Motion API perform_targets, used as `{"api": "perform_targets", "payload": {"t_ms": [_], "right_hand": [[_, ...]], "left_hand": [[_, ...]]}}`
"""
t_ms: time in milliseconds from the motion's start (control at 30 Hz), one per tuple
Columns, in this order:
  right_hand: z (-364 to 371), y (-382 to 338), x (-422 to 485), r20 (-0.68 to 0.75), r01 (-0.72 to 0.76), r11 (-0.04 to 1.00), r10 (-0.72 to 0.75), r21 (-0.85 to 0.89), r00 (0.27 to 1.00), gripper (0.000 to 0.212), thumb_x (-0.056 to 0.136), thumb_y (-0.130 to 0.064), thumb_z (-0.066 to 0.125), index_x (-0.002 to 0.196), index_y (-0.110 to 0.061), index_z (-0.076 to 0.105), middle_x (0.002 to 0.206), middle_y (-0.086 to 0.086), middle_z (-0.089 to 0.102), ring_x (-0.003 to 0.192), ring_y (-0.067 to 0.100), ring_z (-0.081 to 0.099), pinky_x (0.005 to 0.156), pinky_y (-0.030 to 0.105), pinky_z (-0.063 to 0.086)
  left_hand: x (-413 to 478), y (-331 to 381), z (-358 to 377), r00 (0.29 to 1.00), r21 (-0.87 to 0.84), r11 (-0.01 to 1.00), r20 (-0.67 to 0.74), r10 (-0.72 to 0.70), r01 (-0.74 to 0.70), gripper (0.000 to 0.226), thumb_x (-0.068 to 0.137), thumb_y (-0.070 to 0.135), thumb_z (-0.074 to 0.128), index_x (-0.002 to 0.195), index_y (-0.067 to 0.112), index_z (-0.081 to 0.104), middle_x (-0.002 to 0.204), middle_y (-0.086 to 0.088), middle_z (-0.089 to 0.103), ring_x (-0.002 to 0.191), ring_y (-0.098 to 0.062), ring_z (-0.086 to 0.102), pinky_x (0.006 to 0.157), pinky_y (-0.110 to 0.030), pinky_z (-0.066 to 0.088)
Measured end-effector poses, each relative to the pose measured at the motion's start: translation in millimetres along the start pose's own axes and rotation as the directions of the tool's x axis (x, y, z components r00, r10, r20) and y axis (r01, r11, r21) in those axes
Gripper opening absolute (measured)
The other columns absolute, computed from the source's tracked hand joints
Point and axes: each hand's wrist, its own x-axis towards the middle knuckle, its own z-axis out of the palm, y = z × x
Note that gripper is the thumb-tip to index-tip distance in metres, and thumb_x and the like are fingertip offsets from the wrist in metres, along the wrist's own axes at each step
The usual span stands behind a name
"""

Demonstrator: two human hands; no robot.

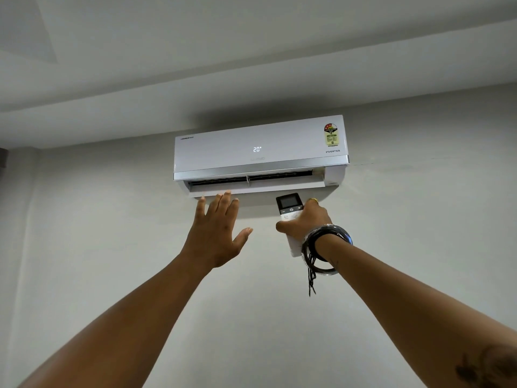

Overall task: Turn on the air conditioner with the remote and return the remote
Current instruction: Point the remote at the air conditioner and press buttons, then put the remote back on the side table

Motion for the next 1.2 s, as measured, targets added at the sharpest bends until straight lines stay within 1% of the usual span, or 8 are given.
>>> {"api": "perform_targets", "payload": {"t_ms": [133, 433, 600, 767, 867, 933, 1000, 1200], "right_hand": [[2.8, 7.6, 0.9, -0.054, 0.059, 0.987, -0.068, -0.150, 0.996, 0.057, 0.054, -0.039, 0.076, 0.091, -0.015, 0.040, 0.071, -0.007, 0.045, 0.071, 0.026, 0.055, 0.043, 0.022, 0.028], [9.1, 29.6, -0.4, -0.080, 0.057, 0.957, -0.083, -0.285, 0.993, 0.049, 0.067, -0.035, 0.069, 0.095, -0.010, 0.038, 0.066, -0.004, 0.044, 0.066, 0.027, 0.051, 0.042, 0.024, 0.027], [25.5, 74.9, -21.6, 0.037, -0.059, 0.950, 0.074, -0.308, 0.997, 0.047, 0.065, -0.034, 0.069, 0.094, -0.015, 0.038, 0.070, -0.005, 0.046, 0.058, 0.015, 0.048, 0.042, 0.025, 0.028], [46.5, 152.2, -65.9, 0.087, -0.253, 0.903, 0.299, -0.347, 0.950, 0.061, 0.063, -0.040, 0.073, 0.109, -0.009, 0.047, 0.078, 0.000, 0.054, 0.070, 0.025, 0.056, 0.046, 0.025, 0.036], [63.5, 213.2, -112.9, 0.108, -0.367, 0.845, 0.437, -0.388, 0.893, 0.069, 0.057, -0.046, 0.075, 0.114, -0.012, 0.056, 0.092, 0.004, 0.062, 0.079, 0.030, 0.060, 0.060, 0.028, 0.045], [78.0, 252.1, -155.8, 0.121, -0.415, 0.780, 0.522, -0.469, 0.844, 0.065, 0.055, -0.049, 0.076, 0.108, -0.014, 0.060, 0.082, 0.001, 0.060, 0.073, 0.027, 0.057, 0.054, 0.025, 0.041], [92.5, 291.6, -207.4, 0.149, -0.438, 0.689, 0.617, -0.577, 0.773, 0.061, 0.055, -0.053, 0.075, 0.101, -0.015, 0.060, 0.076, 0.000, 0.057, 0.065, 0.024, 0.056, 0.047, 0.024, 0.035], [133.8, 398.5, -382.4, 0.241, -0.463, 0.491, 0.833, -0.738, 0.498, 0.052, 0.056, -0.052, 0.067, 0.091, -0.014, 0.065, 0.082, 0.001, 0.067, 0.073, 0.024, 0.066, 0.059, 0.027, 0.051]], "left_hand": [[-3.5, 1.0, 2.3, 1.000, -0.004, 1.000, 0.018, -0.004, 0.004, 0.070, 0.092, 0.050, 0.046, 0.145, 0.007, 0.033, 0.159, -0.015, 0.026, 0.146, -0.030, 0.022, 0.119, -0.054, 0.012], [-25.7, 16.6, 21.7, 0.995, 0.030, 0.998, 0.088, 0.046, -0.048, 0.066, 0.089, 0.039, 0.052, 0.143, 0.005, 0.036, 0.158, -0.019, 0.026, 0.145, -0.033, 0.024, 0.118, -0.056, 0.014], [-64.9, 40.1, 50.8, 0.988, -0.015, 0.998, 0.140, 0.069, -0.067, 0.066, 0.087, 0.036, 0.056, 0.141, 0.003, 0.040, 0.156, -0.021, 0.030, 0.143, -0.035, 0.029, 0.117, -0.058, 0.017], [-137.2, 67.8, 92.8, 0.970, -0.119, 0.993, 0.235, 0.055, -0.027, 0.068, 0.084, 0.033, 0.061, 0.141, 0.000, 0.041, 0.154, -0.024, 0.033, 0.142, -0.037, 0.033, 0.116, -0.059, 0.019], [-201.7, 88.0, 122.1, 0.948, -0.201, 0.979, 0.317, 0.035, 0.032, 0.070, 0.082, 0.030, 0.065, 0.139, -0.004, 0.042, 0.152, -0.027, 0.034, 0.140, -0.040, 0.035, 0.114, -0.062, 0.019], [-252.8, 103.6, 140.3, 0.917, -0.235, 0.969, 0.397, 0.028, 0.072, 0.070, 0.081, 0.029, 0.066, 0.138, -0.005, 0.043, 0.150, -0.029, 0.036, 0.138, -0.042, 0.037, 0.112, -0.064, 0.021], [-309.2, 123.1, 153.7, 0.861, -0.254, 0.960, 0.508, 0.029, 0.118, 0.070, 0.082, 0.030, 0.065, 0.138, -0.005, 0.042, 0.150, -0.029, 0.036, 0.138, -0.042, 0.037, 0.111, -0.063, 0.021], [-475.9, 192.8, 177.2, 0.652, -0.343, 0.904, 0.751, 0.102, 0.254, 0.068, 0.086, 0.032, 0.065, 0.139, -0.005, 0.043, 0.149, -0.029, 0.039, 0.138, -0.043, 0.038, 0.111, -0.064, 0.023]]}}
